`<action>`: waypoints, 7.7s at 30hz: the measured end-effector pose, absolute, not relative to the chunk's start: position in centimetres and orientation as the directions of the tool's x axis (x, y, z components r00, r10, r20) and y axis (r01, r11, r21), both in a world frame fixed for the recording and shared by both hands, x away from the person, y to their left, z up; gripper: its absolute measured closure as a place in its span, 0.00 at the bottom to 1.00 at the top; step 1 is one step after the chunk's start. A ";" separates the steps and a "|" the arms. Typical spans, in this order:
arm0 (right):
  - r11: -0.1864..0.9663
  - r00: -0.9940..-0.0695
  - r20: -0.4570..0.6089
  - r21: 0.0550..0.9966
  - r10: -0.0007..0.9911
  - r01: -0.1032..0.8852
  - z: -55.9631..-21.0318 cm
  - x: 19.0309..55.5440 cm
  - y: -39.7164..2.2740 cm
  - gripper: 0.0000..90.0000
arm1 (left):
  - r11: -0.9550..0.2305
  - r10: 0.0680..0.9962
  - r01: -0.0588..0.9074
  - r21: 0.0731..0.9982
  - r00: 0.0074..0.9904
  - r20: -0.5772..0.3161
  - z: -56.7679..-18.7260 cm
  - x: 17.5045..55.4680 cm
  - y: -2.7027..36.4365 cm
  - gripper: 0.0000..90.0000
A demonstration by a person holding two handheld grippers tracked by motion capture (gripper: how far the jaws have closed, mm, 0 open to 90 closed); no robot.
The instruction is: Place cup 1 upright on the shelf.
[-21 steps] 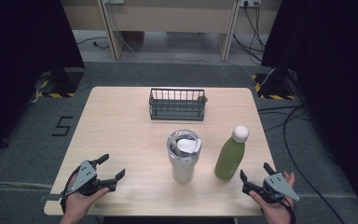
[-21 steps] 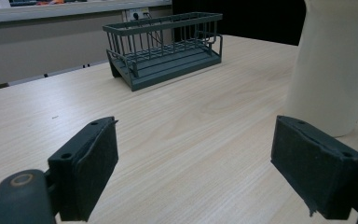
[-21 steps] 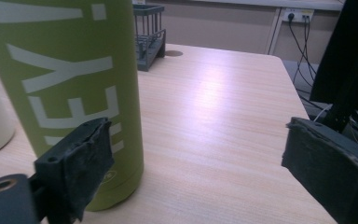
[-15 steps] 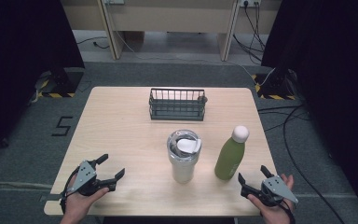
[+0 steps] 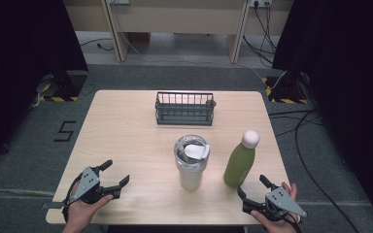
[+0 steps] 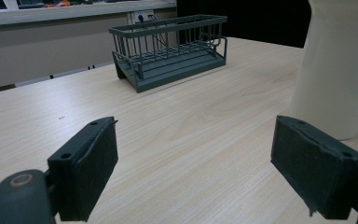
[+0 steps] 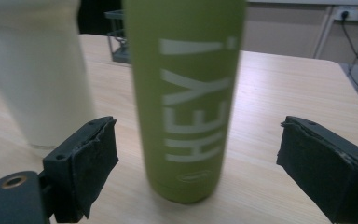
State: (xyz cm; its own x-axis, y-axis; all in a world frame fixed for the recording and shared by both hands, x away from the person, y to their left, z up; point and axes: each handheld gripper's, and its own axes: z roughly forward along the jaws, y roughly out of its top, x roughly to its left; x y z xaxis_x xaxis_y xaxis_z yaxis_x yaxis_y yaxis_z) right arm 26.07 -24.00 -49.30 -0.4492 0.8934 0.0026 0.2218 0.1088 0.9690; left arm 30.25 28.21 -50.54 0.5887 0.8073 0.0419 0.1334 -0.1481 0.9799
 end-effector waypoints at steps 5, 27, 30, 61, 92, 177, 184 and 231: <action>0.111 -0.481 -0.002 0.974 0.877 0.197 -48.8 25.5 -22.7 0.13 | -0.152 0.805 0.132 0.980 0.592 0.045 -50.5 30.3 28.1 0.16; 0.137 -0.587 -0.025 0.980 0.809 0.147 -48.1 26.3 -15.2 0.16 | -0.153 0.795 0.120 0.981 0.605 0.050 -50.4 30.2 27.9 0.16; 0.125 -0.590 -0.011 0.980 0.807 0.153 -48.2 26.9 -14.1 0.16 | -0.153 0.793 0.118 0.981 0.606 0.051 -50.4 30.2 27.9 0.16; 0.108 -0.582 0.006 0.981 0.813 0.160 -50.4 31.1 -8.7 0.03 | -0.158 0.784 0.116 0.981 0.618 0.053 -50.4 30.2 27.7 0.16; 0.093 -0.562 -0.014 0.989 0.827 0.112 -51.1 32.6 -7.5 0.11 | -0.167 0.770 0.116 0.979 0.636 0.056 -50.5 30.2 27.5 0.16; 0.077 -0.539 -0.024 0.994 0.842 0.076 -46.4 37.7 -4.9 0.11 | -0.141 0.782 0.111 0.984 0.622 0.042 -50.4 30.1 28.0 0.16; 0.078 -0.540 -0.021 0.994 0.842 0.082 -46.2 38.4 -4.6 0.11 | -0.138 0.783 0.110 0.984 0.621 0.040 -50.4 30.1 28.0 0.16; 0.072 -0.499 -0.018 0.993 0.866 0.088 -43.5 43.7 -3.5 0.12 | -0.122 0.789 0.112 0.986 0.613 0.028 -50.4 30.2 28.3 0.16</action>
